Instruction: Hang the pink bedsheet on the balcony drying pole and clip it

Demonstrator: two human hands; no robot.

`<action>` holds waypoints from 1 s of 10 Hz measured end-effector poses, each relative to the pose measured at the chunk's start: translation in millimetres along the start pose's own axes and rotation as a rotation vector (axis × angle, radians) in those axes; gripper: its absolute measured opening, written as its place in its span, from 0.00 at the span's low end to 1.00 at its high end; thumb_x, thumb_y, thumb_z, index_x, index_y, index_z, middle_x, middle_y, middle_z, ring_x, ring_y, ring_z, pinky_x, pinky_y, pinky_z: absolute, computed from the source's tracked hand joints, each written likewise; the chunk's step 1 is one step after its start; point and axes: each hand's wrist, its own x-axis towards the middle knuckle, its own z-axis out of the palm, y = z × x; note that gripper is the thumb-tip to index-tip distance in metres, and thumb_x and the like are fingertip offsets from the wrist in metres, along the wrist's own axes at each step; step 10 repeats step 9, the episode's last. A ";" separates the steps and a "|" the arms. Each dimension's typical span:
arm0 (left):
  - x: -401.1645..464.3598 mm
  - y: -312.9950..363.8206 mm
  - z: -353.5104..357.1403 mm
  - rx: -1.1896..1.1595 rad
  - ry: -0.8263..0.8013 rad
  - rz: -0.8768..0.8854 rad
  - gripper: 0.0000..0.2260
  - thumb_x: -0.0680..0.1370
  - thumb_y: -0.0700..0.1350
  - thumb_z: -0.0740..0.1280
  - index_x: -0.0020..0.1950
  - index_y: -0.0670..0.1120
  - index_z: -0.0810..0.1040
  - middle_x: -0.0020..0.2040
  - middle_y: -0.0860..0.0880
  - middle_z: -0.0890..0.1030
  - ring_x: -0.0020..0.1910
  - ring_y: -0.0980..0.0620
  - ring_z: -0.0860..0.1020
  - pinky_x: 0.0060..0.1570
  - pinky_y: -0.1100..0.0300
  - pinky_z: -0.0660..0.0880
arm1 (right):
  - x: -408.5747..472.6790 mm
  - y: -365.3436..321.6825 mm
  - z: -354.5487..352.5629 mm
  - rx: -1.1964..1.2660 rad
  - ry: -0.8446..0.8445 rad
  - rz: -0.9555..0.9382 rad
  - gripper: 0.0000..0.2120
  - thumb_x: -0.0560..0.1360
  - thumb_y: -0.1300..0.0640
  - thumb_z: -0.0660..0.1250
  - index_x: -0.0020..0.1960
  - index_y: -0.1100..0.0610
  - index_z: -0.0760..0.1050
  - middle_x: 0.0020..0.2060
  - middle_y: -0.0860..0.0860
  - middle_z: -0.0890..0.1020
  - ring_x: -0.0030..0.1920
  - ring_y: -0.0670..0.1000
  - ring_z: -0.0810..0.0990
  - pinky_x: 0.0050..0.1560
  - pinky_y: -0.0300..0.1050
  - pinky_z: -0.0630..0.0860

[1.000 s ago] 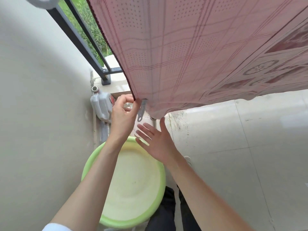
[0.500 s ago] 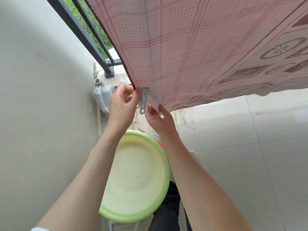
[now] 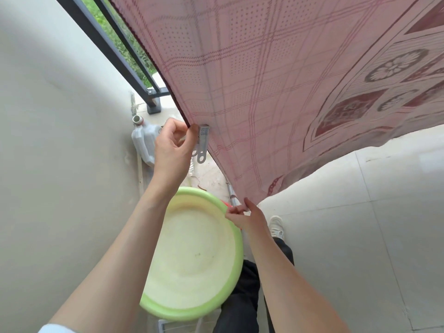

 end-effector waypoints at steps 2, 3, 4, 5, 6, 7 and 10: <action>0.5 0.5 0.3 -0.006 -0.001 0.020 0.11 0.78 0.42 0.64 0.36 0.49 0.67 0.30 0.52 0.70 0.29 0.58 0.67 0.30 0.65 0.65 | 17.2 7.3 -12.8 -0.088 0.090 0.107 0.10 0.74 0.62 0.64 0.35 0.58 0.68 0.31 0.48 0.70 0.30 0.47 0.67 0.34 0.42 0.64; 1.9 -1.7 0.5 -0.017 0.004 0.008 0.12 0.78 0.42 0.64 0.36 0.49 0.67 0.29 0.55 0.70 0.27 0.61 0.67 0.30 0.65 0.65 | 9.3 6.7 -1.4 -0.333 0.097 0.101 0.08 0.74 0.59 0.67 0.39 0.61 0.71 0.37 0.52 0.76 0.36 0.51 0.73 0.35 0.46 0.69; 2.4 -3.9 -0.5 -0.023 -0.005 -0.004 0.11 0.78 0.43 0.64 0.36 0.50 0.68 0.30 0.56 0.70 0.28 0.64 0.68 0.30 0.69 0.65 | 4.6 5.6 13.5 -0.507 0.094 0.040 0.11 0.76 0.54 0.65 0.40 0.61 0.71 0.42 0.55 0.77 0.41 0.53 0.75 0.47 0.49 0.72; 2.6 -4.1 -1.6 -0.025 -0.007 -0.001 0.11 0.77 0.43 0.64 0.36 0.51 0.69 0.31 0.57 0.72 0.29 0.65 0.70 0.32 0.72 0.65 | -1.3 3.4 32.5 -0.654 -0.019 -0.138 0.11 0.79 0.50 0.59 0.47 0.58 0.72 0.55 0.54 0.76 0.54 0.53 0.75 0.57 0.50 0.68; 2.6 -5.4 -2.2 -0.032 -0.010 0.001 0.10 0.77 0.43 0.64 0.36 0.50 0.69 0.31 0.57 0.72 0.29 0.65 0.69 0.32 0.72 0.65 | -12.8 0.0 54.4 -0.672 -0.269 -0.244 0.19 0.81 0.47 0.52 0.66 0.55 0.67 0.70 0.53 0.68 0.70 0.53 0.65 0.67 0.53 0.63; -0.2 -3.7 -2.0 -0.007 -0.018 -0.010 0.10 0.77 0.44 0.64 0.37 0.50 0.70 0.33 0.56 0.73 0.31 0.64 0.70 0.32 0.73 0.66 | -28.4 -0.9 75.3 -0.792 -0.433 -0.229 0.25 0.81 0.43 0.45 0.72 0.55 0.63 0.72 0.51 0.65 0.72 0.53 0.63 0.69 0.53 0.59; -14.8 1.2 -4.2 0.031 -0.018 -0.058 0.01 0.77 0.46 0.64 0.47 0.50 0.74 0.43 0.52 0.79 0.42 0.60 0.76 0.41 0.66 0.71 | -61.4 -24.2 61.3 -1.215 -0.399 -0.326 0.23 0.80 0.42 0.49 0.70 0.53 0.64 0.72 0.51 0.66 0.71 0.51 0.64 0.70 0.52 0.58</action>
